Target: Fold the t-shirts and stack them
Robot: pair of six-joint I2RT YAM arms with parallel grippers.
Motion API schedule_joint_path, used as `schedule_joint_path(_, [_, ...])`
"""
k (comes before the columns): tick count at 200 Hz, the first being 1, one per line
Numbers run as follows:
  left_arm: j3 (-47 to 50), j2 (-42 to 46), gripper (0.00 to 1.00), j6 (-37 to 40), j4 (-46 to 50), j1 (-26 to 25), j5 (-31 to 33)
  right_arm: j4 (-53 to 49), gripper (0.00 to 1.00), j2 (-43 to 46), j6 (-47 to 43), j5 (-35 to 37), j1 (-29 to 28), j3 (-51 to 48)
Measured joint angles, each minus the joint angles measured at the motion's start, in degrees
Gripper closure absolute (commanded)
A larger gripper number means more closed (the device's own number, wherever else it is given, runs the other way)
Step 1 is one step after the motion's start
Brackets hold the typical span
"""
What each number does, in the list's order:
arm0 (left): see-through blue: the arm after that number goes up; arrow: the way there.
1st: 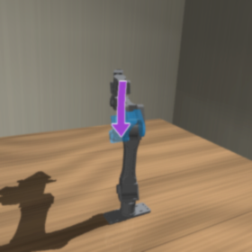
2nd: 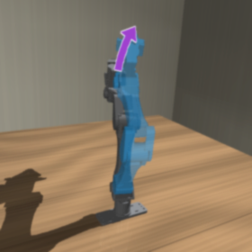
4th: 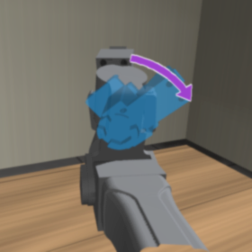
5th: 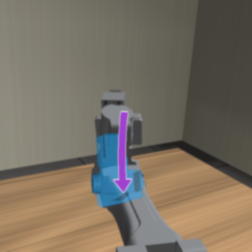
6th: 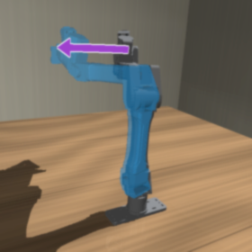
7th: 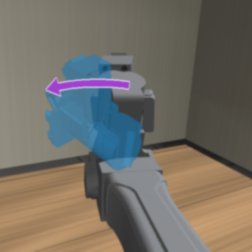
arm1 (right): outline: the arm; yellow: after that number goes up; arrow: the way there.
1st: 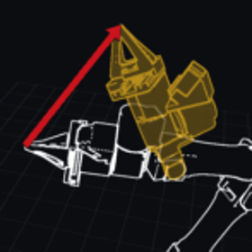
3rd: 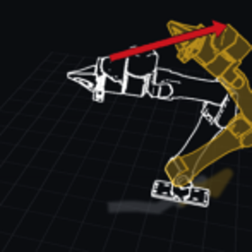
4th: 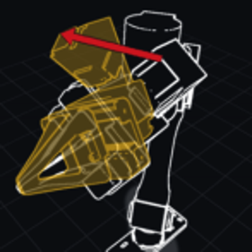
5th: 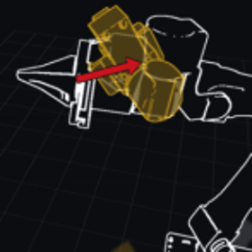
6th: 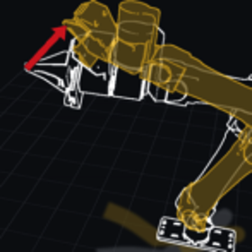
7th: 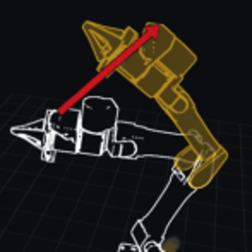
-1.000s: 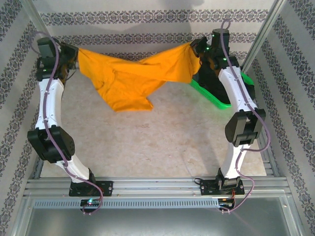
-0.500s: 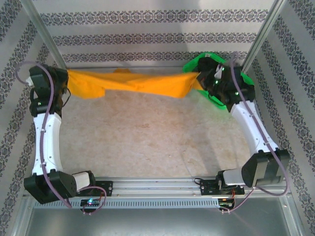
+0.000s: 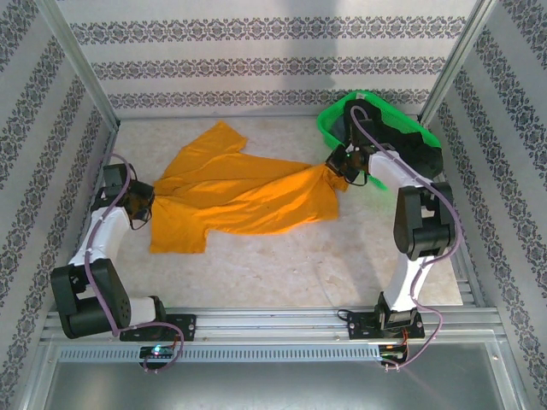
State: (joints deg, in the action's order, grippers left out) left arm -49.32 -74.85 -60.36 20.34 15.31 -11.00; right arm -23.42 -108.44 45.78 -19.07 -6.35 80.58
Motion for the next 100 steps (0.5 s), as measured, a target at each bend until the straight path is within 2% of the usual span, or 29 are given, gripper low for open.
schedule_joint_path(19, [-0.87,0.59,1.0,1.22,-0.02,0.0,-0.17,-1.31,0.59,-0.37,-1.97,0.85,0.26,1.36])
schedule_joint_path(47, [-0.87,1.33,1.0,1.88,0.02,-0.76,-0.44,-3.58,0.45,2.23,-4.2,3.13,0.61,-0.57])
schedule_joint_path(58, [-0.87,1.33,1.0,1.88,0.02,-1.14,-0.59,-4.02,0.45,6.29,-4.5,4.87,0.61,-4.35])
schedule_joint_path(86, [-0.87,1.29,1.0,1.9,0.0,-2.29,-0.76,-4.66,0.56,19.98,-5.27,7.13,0.46,-16.76])
schedule_joint_path(100, [-0.94,1.09,1.0,1.9,0.0,-2.91,-0.76,-3.91,0.59,22.84,-5.66,7.19,-0.22,-20.68])
